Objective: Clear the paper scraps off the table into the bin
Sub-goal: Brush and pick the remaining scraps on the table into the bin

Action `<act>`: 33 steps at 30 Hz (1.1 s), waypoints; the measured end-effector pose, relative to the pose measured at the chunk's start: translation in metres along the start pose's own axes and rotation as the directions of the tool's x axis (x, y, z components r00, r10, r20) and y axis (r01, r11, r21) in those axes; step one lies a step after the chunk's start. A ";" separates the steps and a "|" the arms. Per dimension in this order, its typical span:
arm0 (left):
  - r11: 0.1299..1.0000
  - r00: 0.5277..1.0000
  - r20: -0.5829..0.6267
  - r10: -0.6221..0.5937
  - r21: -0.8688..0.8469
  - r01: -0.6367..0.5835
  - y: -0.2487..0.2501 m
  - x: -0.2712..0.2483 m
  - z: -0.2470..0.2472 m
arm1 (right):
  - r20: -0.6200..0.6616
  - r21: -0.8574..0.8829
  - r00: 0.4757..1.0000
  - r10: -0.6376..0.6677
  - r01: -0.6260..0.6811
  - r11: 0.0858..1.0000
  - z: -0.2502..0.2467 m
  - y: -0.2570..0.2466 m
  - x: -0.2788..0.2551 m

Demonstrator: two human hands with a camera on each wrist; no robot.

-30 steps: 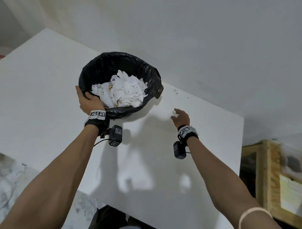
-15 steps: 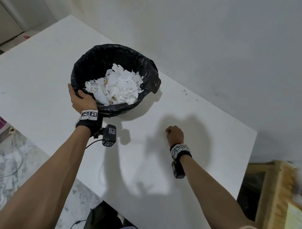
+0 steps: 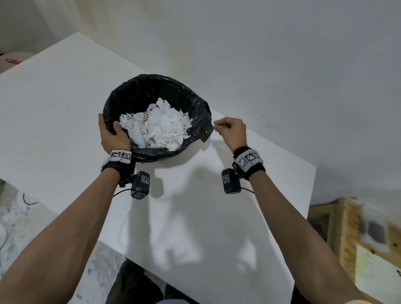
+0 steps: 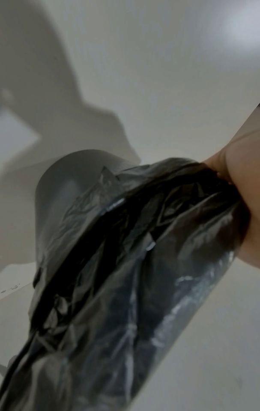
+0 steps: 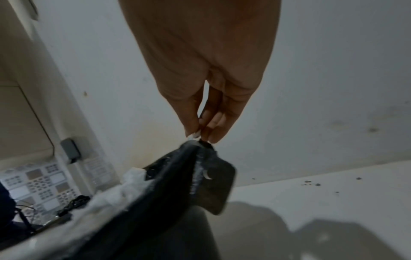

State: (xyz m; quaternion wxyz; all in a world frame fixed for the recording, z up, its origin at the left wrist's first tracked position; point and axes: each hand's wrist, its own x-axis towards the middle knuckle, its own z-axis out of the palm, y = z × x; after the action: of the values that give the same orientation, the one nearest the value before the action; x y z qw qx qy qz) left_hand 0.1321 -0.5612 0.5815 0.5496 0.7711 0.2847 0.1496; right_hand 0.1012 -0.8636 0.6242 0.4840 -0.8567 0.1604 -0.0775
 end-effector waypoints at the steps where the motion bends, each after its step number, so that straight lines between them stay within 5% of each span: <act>1: 1.000 1.000 0.026 0.006 0.003 -0.006 0.001 0.001 -0.002 | -0.014 0.010 1.000 -0.020 0.020 1.000 0.006 -0.012 -0.003; 8: 1.000 0.984 0.177 -0.008 -0.026 0.012 0.004 0.012 -0.013 | -0.067 -0.045 0.998 0.011 -0.014 0.999 0.079 -0.052 -0.045; 11: 0.999 0.972 0.233 -0.020 -0.036 0.029 0.011 0.014 -0.013 | 0.050 -0.271 0.999 -0.005 0.018 0.962 0.099 -0.061 -0.066; 15: 0.998 0.958 0.283 -0.055 -0.026 0.065 0.015 0.018 -0.012 | 0.023 -0.298 1.000 -0.019 0.026 0.954 0.099 -0.075 -0.078; 21: 0.996 0.939 0.335 -0.077 -0.011 0.085 0.015 0.026 -0.011 | 0.212 -0.543 0.974 0.077 0.052 0.838 0.119 -0.075 -0.080; 26: 0.997 0.927 0.370 -0.066 -0.015 0.077 0.017 0.028 -0.014 | 0.212 -0.697 0.975 0.071 0.100 0.710 0.132 -0.077 -0.070; 33: 0.995 0.926 0.368 -0.089 -0.017 0.103 0.017 0.028 -0.011 | 0.058 -0.746 0.998 -0.033 0.065 0.663 0.133 -0.060 -0.066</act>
State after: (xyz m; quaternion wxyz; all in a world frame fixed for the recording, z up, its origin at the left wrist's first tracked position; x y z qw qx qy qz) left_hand 0.1531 -0.5396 0.5986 0.6134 0.7606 0.2119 -0.0189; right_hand 0.0897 -0.7046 0.6082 0.0913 -0.9851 0.1455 -0.0010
